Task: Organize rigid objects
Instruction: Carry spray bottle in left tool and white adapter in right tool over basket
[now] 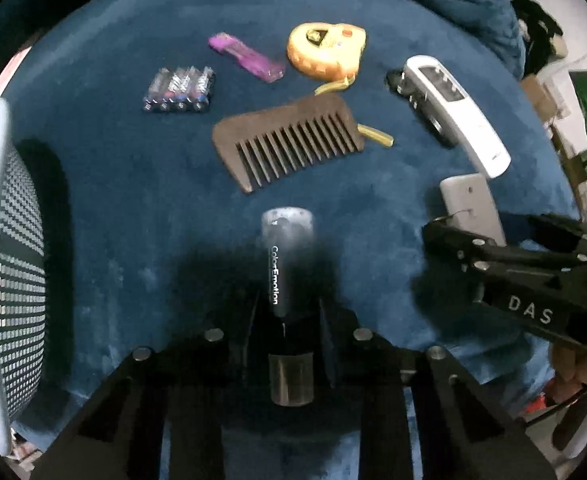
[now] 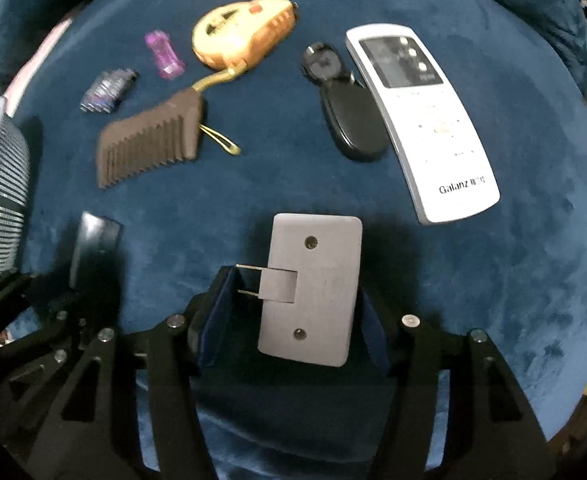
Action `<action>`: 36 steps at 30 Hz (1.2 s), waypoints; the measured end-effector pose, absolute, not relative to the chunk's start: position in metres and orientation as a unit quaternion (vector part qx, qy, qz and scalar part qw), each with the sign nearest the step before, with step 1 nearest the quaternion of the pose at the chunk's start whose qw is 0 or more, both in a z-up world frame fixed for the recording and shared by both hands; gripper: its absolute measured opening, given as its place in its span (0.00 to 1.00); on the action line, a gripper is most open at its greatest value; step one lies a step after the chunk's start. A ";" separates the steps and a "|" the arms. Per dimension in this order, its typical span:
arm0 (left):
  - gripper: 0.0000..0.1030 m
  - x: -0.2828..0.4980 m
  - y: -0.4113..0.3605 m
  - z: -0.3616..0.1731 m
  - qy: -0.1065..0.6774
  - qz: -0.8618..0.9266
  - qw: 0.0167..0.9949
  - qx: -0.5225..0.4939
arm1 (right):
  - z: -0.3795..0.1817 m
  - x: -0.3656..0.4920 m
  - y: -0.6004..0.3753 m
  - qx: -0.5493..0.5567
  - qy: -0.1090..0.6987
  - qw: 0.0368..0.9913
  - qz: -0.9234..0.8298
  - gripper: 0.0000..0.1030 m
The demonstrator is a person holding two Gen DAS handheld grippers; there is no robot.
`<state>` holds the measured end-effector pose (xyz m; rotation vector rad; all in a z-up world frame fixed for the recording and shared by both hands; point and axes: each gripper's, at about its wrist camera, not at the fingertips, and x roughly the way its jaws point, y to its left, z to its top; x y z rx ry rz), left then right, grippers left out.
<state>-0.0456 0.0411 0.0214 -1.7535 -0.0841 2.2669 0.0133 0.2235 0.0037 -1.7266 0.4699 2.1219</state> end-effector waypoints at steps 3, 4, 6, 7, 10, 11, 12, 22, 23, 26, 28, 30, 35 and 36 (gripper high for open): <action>0.26 -0.045 0.035 0.031 -0.044 0.791 0.138 -0.595 | 0.019 0.014 0.221 -0.587 0.200 0.164 0.767 0.58; 0.26 -0.044 0.034 0.035 -0.045 0.793 0.140 -0.591 | 0.024 0.014 0.220 -0.579 0.210 0.158 0.772 0.58; 0.26 -0.043 0.032 0.041 -0.045 0.796 0.143 -0.586 | 0.032 0.015 0.219 -0.568 0.229 0.147 0.777 0.58; 0.26 -0.044 0.032 0.043 -0.044 0.797 0.144 -0.585 | 0.035 0.018 0.223 -0.565 0.234 0.144 0.778 0.58; 0.26 -0.041 0.027 0.051 -0.044 0.801 0.142 -0.579 | 0.040 0.014 0.209 -0.562 0.245 0.136 0.778 0.58; 0.26 -0.040 0.024 0.054 -0.045 0.803 0.142 -0.578 | 0.041 0.023 0.202 -0.561 0.246 0.135 0.779 0.58; 0.26 -0.041 0.020 0.056 -0.046 0.804 0.142 -0.575 | 0.042 0.019 0.206 -0.561 0.246 0.134 0.779 0.58; 0.26 -0.031 -0.012 0.097 -0.059 0.830 0.132 -0.538 | 0.075 0.007 0.171 -0.546 0.240 0.104 0.796 0.58; 0.26 -0.030 -0.017 0.101 -0.061 0.833 0.130 -0.534 | 0.076 -0.003 0.165 -0.545 0.238 0.101 0.797 0.58; 0.26 -0.028 -0.032 0.110 -0.068 0.841 0.122 -0.522 | 0.079 -0.019 0.153 -0.542 0.231 0.090 0.803 0.58; 0.26 -0.026 -0.044 0.117 -0.075 0.847 0.113 -0.515 | 0.082 -0.028 0.143 -0.540 0.226 0.081 0.807 0.58; 0.26 -0.024 -0.055 0.121 -0.078 0.851 0.102 -0.510 | 0.085 -0.036 0.133 -0.538 0.220 0.072 0.810 0.58; 0.26 -0.017 -0.084 0.126 -0.092 0.857 0.076 -0.502 | 0.093 -0.049 0.107 -0.538 0.201 0.049 0.817 0.58; 0.26 -0.016 -0.090 0.126 -0.095 0.857 0.070 -0.501 | 0.095 -0.052 0.102 -0.537 0.198 0.044 0.819 0.58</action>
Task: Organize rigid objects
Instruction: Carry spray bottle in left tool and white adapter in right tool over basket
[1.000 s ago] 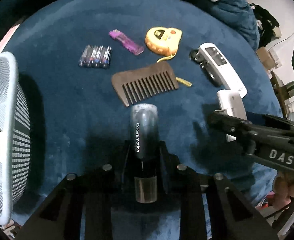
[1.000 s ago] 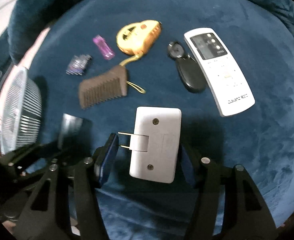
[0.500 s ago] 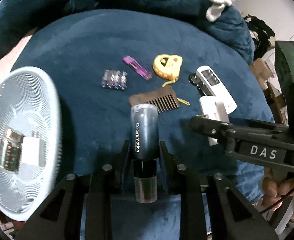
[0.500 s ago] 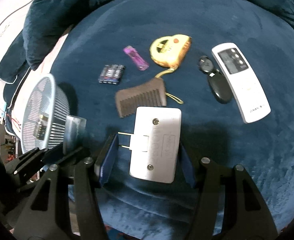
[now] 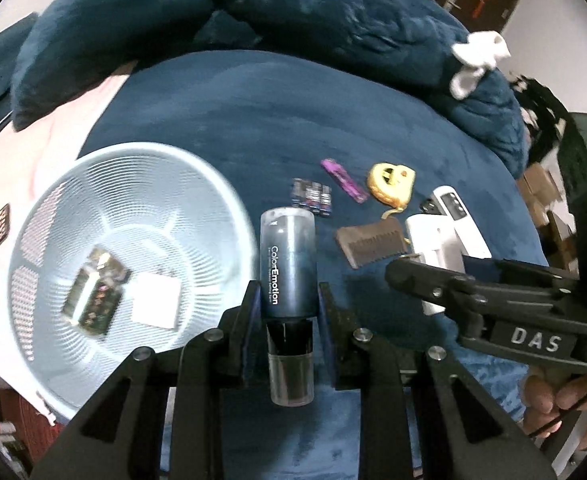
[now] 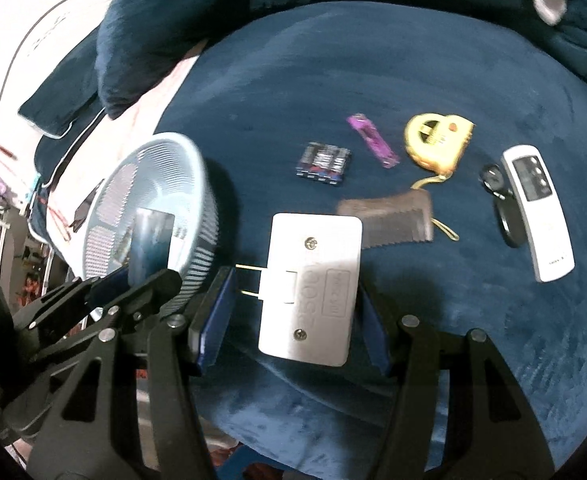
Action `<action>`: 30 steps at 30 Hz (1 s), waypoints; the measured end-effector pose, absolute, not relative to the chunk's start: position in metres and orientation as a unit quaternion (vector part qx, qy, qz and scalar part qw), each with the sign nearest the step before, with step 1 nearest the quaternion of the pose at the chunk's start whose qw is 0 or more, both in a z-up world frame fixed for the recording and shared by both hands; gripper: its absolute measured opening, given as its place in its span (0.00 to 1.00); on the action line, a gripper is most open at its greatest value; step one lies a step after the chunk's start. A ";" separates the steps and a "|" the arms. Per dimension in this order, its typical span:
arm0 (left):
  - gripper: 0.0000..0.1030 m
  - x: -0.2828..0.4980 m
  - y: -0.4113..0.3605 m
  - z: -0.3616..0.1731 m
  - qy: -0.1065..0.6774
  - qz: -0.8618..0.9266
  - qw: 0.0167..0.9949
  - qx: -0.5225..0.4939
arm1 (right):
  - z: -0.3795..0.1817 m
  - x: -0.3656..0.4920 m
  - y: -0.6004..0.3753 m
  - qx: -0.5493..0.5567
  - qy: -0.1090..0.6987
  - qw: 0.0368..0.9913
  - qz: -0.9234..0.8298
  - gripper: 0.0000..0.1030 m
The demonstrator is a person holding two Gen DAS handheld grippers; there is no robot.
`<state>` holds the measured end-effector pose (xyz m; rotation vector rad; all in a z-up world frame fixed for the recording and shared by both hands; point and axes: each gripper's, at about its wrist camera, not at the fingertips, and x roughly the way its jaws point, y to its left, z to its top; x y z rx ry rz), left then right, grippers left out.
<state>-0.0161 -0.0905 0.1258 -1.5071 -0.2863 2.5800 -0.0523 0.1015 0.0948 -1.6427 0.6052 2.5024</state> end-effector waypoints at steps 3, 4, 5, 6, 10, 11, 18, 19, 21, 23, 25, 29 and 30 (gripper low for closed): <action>0.26 -0.013 -0.111 0.125 -0.111 0.858 0.052 -0.498 | 0.096 -0.062 0.088 -0.538 0.190 0.032 0.821 0.58; 0.26 -0.011 -0.119 0.125 -0.117 0.859 0.045 -0.497 | 0.097 -0.064 0.084 -0.538 0.188 0.030 0.821 0.58; 0.26 -0.010 -0.124 0.124 -0.121 0.859 0.040 -0.496 | 0.097 -0.067 0.079 -0.538 0.186 0.026 0.822 0.58; 0.26 -0.008 -0.131 0.124 -0.126 0.859 0.035 -0.495 | 0.097 -0.070 0.075 -0.538 0.184 0.022 0.822 0.58; 0.26 -0.002 -0.154 0.120 -0.142 0.858 0.012 -0.494 | 0.095 -0.083 0.058 -0.541 0.173 0.007 0.823 0.58; 0.26 -0.001 -0.159 0.119 -0.143 0.858 0.007 -0.494 | 0.094 -0.086 0.054 -0.542 0.170 0.004 0.823 0.58; 0.26 0.006 -0.190 0.105 -0.160 0.850 -0.025 -0.501 | 0.091 -0.105 0.026 -0.543 0.157 -0.018 0.825 0.58; 0.26 0.006 -0.192 0.104 -0.161 0.849 -0.027 -0.503 | 0.090 -0.107 0.022 -0.544 0.156 -0.021 0.824 0.58; 0.26 0.007 -0.197 0.101 -0.165 0.847 -0.032 -0.504 | 0.089 -0.111 0.016 -0.545 0.153 -0.026 0.824 0.58; 0.26 0.009 -0.201 0.099 -0.167 0.846 -0.035 -0.506 | 0.088 -0.116 0.011 -0.546 0.152 -0.029 0.823 0.58; 0.26 0.010 -0.205 0.097 -0.167 0.845 -0.037 -0.507 | 0.087 -0.119 0.005 -0.547 0.151 -0.033 0.823 0.58; 0.26 0.012 -0.211 0.093 -0.171 0.842 -0.044 -0.510 | 0.083 -0.126 -0.002 -0.551 0.147 -0.036 0.821 0.58; 0.26 0.013 -0.213 0.092 -0.172 0.841 -0.045 -0.511 | 0.081 -0.128 -0.004 -0.552 0.146 -0.036 0.820 0.58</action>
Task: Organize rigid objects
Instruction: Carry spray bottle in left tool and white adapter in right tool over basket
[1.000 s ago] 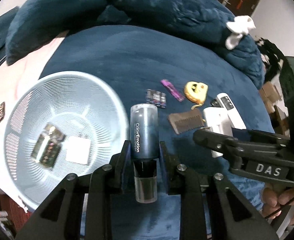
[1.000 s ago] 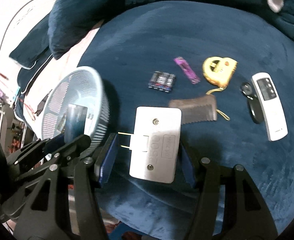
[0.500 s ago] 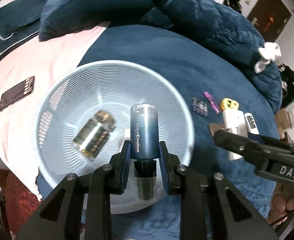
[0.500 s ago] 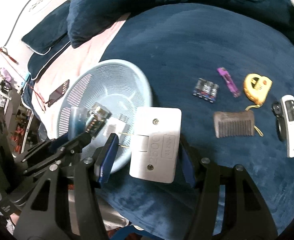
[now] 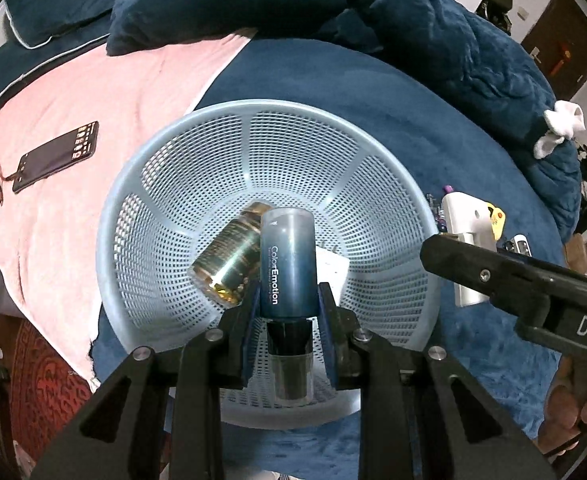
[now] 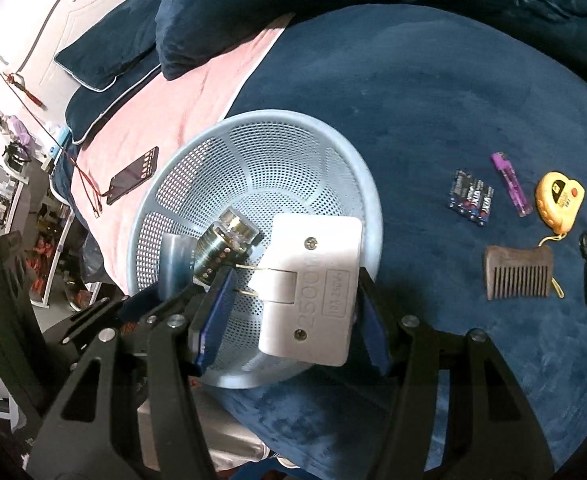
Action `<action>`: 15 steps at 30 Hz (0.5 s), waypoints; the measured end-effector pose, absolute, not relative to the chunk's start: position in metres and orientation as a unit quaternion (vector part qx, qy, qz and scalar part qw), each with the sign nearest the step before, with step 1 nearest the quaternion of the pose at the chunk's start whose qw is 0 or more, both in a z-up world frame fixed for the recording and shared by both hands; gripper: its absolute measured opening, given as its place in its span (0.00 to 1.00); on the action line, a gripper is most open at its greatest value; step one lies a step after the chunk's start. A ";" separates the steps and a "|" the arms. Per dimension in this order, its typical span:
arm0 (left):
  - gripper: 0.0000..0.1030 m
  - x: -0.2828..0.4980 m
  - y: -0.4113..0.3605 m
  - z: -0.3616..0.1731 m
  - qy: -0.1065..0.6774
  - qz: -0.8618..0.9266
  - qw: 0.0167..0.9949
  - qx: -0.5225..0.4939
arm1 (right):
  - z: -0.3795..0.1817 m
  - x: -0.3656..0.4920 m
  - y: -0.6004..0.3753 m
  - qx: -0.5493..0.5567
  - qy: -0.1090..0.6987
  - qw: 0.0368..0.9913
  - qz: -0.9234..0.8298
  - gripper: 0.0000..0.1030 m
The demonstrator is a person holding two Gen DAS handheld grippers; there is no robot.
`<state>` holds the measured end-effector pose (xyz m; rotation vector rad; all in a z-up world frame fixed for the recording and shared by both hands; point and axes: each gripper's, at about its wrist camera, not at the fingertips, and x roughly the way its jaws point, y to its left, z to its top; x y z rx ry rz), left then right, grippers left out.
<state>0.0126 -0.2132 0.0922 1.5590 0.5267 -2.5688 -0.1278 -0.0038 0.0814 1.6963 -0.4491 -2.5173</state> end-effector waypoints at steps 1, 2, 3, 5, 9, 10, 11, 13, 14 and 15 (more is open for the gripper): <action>0.26 0.013 -0.214 0.092 0.173 -0.841 0.046 0.511 | 0.080 -0.129 -0.005 0.554 -0.146 0.037 -0.819 0.58; 0.26 0.013 -0.215 0.091 0.174 -0.840 0.047 0.511 | 0.079 -0.131 -0.006 0.554 -0.145 0.037 -0.819 0.58; 0.26 0.013 -0.217 0.091 0.175 -0.840 0.047 0.512 | 0.079 -0.132 -0.007 0.555 -0.145 0.037 -0.818 0.58; 0.26 0.013 -0.217 0.090 0.174 -0.840 0.047 0.512 | 0.078 -0.134 -0.009 0.557 -0.144 0.039 -0.817 0.58; 0.26 0.012 -0.219 0.090 0.175 -0.839 0.047 0.513 | 0.073 -0.137 -0.013 0.563 -0.141 0.039 -0.813 0.58; 0.26 0.013 -0.219 0.090 0.177 -0.839 0.048 0.513 | 0.071 -0.137 -0.013 0.566 -0.141 0.038 -0.811 0.58; 0.26 0.013 -0.219 0.090 0.178 -0.838 0.049 0.513 | 0.070 -0.137 -0.013 0.569 -0.141 0.037 -0.810 0.58; 0.26 0.013 -0.220 0.090 0.180 -0.838 0.050 0.513 | 0.068 -0.138 -0.013 0.573 -0.141 0.035 -0.807 0.58; 0.26 0.013 -0.220 0.090 0.180 -0.838 0.050 0.513 | 0.067 -0.138 -0.013 0.574 -0.141 0.033 -0.806 0.58; 0.26 0.013 -0.220 0.090 0.181 -0.838 0.050 0.513 | 0.066 -0.138 -0.012 0.575 -0.142 0.033 -0.805 0.58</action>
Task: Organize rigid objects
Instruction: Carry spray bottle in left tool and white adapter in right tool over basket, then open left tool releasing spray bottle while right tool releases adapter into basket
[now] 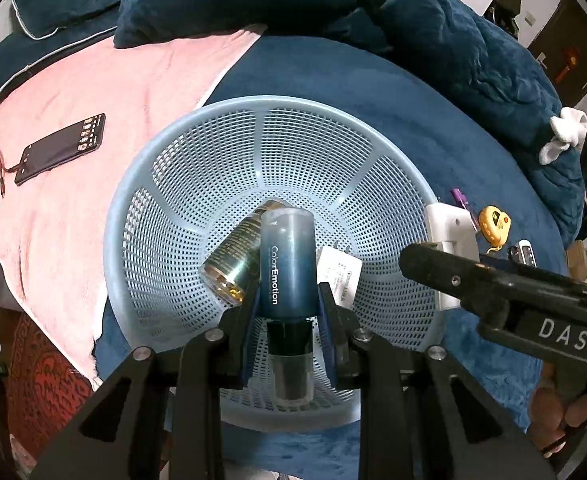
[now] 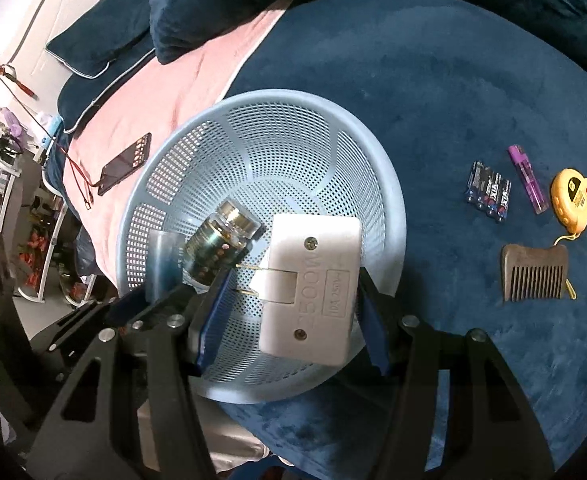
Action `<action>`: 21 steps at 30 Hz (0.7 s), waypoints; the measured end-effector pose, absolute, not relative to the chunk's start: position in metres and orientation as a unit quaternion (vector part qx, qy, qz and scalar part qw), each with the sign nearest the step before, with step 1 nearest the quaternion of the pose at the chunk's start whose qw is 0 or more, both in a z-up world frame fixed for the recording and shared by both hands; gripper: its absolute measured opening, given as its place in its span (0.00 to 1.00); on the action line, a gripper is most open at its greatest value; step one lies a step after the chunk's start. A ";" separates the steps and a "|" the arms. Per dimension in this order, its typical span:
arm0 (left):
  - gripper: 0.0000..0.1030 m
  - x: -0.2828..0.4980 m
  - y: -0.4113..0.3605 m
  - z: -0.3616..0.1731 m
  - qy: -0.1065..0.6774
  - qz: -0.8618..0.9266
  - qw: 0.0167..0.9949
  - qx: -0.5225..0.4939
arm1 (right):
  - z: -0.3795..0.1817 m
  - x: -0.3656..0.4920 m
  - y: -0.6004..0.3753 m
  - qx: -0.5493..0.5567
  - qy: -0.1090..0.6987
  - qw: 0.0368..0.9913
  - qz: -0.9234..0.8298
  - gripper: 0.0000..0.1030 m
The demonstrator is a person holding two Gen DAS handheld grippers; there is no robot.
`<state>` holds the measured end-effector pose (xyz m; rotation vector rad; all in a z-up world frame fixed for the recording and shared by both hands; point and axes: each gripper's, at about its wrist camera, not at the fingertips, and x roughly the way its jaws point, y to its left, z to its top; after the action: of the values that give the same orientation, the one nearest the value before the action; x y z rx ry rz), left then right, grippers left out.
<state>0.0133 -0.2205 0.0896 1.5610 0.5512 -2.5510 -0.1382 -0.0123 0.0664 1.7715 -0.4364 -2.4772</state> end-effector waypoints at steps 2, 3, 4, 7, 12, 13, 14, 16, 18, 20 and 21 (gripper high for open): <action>0.26 0.013 -0.221 0.089 0.184 -0.837 0.049 0.513 | 0.066 -0.138 -0.011 0.577 -0.146 0.036 -0.803 0.59; 0.26 0.013 -0.221 0.089 0.187 -0.837 0.049 0.513 | 0.066 -0.137 -0.010 0.577 -0.150 0.038 -0.802 0.59; 0.33 0.013 -0.222 0.089 0.190 -0.836 0.050 0.512 | 0.066 -0.137 -0.009 0.577 -0.154 0.040 -0.801 0.60; 0.88 0.014 -0.226 0.091 0.195 -0.836 0.060 0.510 | 0.065 -0.137 -0.008 0.581 -0.155 0.038 -0.798 0.70; 0.97 0.014 -0.226 0.096 0.171 -0.840 0.076 0.509 | 0.069 -0.135 -0.007 0.576 -0.138 0.023 -0.805 0.91; 0.98 0.013 -0.226 0.096 0.169 -0.840 0.076 0.509 | 0.069 -0.135 -0.007 0.577 -0.135 0.022 -0.805 0.92; 0.99 0.013 -0.226 0.095 0.167 -0.840 0.077 0.510 | 0.069 -0.134 -0.006 0.578 -0.135 0.021 -0.805 0.93; 0.99 0.012 -0.226 0.093 0.161 -0.837 0.083 0.516 | 0.067 -0.134 -0.003 0.580 -0.137 0.019 -0.803 0.99; 0.99 0.012 -0.228 0.090 0.157 -0.835 0.092 0.519 | 0.065 -0.132 -0.002 0.581 -0.137 0.017 -0.802 1.00; 0.99 0.012 -0.229 0.088 0.156 -0.833 0.097 0.522 | 0.065 -0.133 -0.002 0.581 -0.135 0.011 -0.802 1.00; 0.99 0.013 -0.229 0.088 0.157 -0.832 0.099 0.523 | 0.066 -0.132 -0.001 0.581 -0.135 0.009 -0.803 1.00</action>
<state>0.0127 -0.2294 0.0878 1.5475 0.4643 -2.4605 -0.1320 -0.0007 0.0656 1.8140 -0.4206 -2.5072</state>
